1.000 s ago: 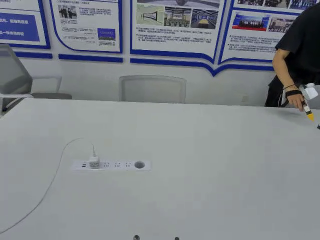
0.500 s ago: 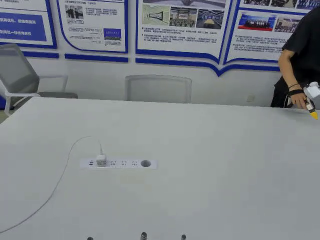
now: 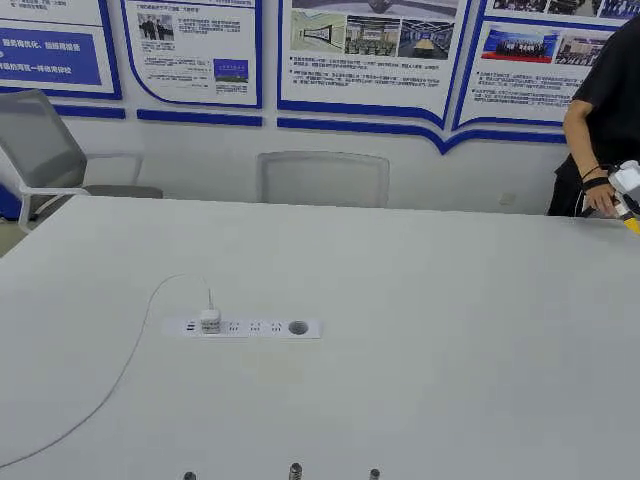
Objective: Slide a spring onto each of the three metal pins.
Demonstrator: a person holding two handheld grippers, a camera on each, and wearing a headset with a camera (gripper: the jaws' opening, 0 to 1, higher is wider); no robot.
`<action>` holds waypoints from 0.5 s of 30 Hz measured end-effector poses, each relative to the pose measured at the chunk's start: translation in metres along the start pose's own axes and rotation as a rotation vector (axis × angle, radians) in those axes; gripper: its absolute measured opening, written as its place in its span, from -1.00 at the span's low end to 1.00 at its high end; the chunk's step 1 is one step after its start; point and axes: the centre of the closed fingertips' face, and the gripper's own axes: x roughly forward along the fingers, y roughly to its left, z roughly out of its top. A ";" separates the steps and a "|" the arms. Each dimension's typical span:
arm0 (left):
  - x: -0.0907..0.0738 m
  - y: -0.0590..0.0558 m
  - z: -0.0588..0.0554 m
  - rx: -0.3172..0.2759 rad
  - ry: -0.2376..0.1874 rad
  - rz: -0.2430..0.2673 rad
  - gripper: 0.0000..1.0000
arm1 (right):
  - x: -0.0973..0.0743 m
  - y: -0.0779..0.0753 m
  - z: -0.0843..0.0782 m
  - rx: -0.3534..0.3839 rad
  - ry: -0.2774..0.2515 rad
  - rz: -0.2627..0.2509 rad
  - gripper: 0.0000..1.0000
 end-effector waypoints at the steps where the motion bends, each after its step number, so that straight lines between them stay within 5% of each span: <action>1: 0.000 -0.001 0.001 0.003 -0.001 -0.002 -0.80 | 0.000 0.000 0.000 0.002 0.000 0.002 -0.22; 15: 0.003 -0.007 0.009 0.058 -0.020 -0.048 -0.80 | 0.003 0.012 0.005 0.021 0.014 0.049 -0.51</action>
